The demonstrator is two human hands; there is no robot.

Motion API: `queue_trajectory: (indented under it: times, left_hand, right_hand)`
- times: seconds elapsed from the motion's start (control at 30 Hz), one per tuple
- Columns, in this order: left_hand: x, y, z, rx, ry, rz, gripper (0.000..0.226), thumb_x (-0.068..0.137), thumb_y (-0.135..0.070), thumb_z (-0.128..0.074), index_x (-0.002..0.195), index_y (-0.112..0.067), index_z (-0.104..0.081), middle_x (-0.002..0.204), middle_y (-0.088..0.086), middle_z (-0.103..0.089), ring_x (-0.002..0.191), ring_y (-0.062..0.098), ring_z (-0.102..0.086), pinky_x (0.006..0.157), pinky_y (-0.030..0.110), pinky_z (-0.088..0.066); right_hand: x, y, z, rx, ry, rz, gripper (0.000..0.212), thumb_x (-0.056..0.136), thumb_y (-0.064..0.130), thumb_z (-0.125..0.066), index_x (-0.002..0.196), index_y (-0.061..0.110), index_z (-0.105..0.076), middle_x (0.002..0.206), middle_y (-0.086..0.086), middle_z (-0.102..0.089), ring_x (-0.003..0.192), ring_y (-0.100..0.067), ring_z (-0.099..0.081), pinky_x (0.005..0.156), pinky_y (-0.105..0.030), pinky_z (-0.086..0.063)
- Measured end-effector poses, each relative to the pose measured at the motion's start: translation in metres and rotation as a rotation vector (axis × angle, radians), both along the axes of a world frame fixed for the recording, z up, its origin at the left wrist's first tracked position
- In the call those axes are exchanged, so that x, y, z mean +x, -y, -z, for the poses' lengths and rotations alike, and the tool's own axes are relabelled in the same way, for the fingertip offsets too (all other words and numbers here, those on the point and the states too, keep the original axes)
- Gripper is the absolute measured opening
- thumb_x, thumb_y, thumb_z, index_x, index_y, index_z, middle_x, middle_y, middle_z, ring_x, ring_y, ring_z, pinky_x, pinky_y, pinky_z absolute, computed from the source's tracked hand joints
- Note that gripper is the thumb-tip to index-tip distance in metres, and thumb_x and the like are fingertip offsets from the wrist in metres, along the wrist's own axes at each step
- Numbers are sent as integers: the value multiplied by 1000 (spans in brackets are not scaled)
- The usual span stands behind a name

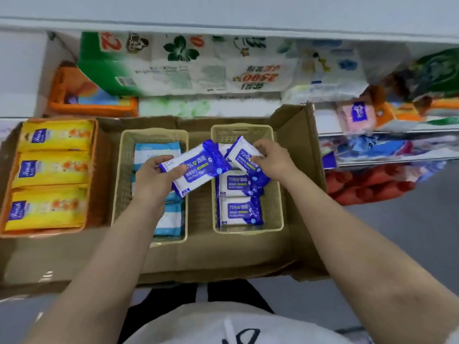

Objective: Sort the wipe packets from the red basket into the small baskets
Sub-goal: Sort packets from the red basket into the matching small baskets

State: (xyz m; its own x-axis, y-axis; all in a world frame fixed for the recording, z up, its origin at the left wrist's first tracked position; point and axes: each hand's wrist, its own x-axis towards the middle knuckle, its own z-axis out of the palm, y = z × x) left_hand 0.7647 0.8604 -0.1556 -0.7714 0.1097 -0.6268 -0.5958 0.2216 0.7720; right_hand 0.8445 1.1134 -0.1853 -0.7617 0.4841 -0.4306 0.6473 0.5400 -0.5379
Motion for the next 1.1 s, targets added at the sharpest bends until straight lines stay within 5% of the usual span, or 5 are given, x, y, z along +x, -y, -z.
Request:
queue_trajectory:
  times: [0.27,0.37,0.7,1.0,1.1]
  left_hand:
    - [-6,-1,19,-94,22,-139,38,79,-20,-79,111,-15,-60,106,5,-71,90,17,-71,70,32,-57]
    - [-3,2,28,-110,30,-165,37,79,-20,-79,110,-12,-60,107,6,-72,90,17,-71,68,30,-55]
    - [-6,-10,32,-124,38,-118,41,81,-26,-78,114,-13,-59,102,-1,-72,87,9,-71,60,21,-52]
    - [-3,-12,27,-121,46,-76,39,82,-23,-76,114,-11,-58,103,0,-71,88,10,-71,60,20,-53]
    - [-3,-14,28,-101,24,-1,32,82,-17,-77,108,-9,-61,99,2,-73,77,7,-71,55,16,-53]
  right_hand:
    - [-58,-20,48,105,94,-292,33,93,19,-62,126,22,-63,130,-4,-64,117,-25,-59,91,-29,-43]
    - [-66,-24,43,-3,119,-316,32,91,18,-66,122,18,-65,122,-4,-65,108,-21,-59,85,-25,-41]
    - [2,25,65,-144,511,-653,39,89,19,-71,127,19,-63,128,-1,-62,117,-20,-57,99,-33,-47]
    - [37,45,80,244,189,-644,27,90,18,-66,115,15,-55,118,-6,-62,111,-23,-55,81,-33,-48]
    - [25,32,63,135,-89,-210,12,91,24,-66,99,20,-60,98,5,-64,92,-13,-61,77,-30,-54]
